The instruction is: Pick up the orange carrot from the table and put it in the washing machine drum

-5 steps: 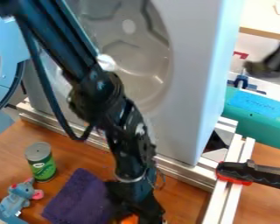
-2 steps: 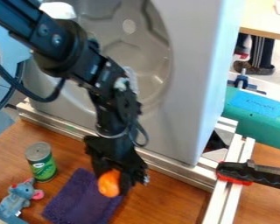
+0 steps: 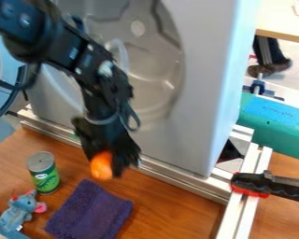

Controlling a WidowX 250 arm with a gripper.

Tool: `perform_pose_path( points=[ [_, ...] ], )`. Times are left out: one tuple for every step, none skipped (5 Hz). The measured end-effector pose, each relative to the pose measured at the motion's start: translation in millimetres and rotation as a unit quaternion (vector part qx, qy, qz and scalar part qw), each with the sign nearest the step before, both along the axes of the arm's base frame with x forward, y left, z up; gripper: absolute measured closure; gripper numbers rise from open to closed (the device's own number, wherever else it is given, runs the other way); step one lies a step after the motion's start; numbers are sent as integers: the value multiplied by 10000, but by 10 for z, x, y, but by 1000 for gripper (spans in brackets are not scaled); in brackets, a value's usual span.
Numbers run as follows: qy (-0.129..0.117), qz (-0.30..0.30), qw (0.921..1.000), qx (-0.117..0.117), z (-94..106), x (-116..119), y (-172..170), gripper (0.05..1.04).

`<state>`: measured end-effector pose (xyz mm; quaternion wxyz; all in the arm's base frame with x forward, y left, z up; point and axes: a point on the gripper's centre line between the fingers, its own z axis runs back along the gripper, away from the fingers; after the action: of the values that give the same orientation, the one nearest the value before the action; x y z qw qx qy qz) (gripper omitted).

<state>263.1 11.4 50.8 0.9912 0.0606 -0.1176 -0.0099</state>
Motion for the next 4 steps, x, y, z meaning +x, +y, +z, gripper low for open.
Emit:
perform_pose_path(
  points=[
    [-476,102,9984,282,277,133,101,430],
    [-1014,488,9914,668,449,290,256,430],
    [-1259,770,9861,757,547,555,311,430],
    [-1344,987,9823,856,497,792,491,430]
  ],
)
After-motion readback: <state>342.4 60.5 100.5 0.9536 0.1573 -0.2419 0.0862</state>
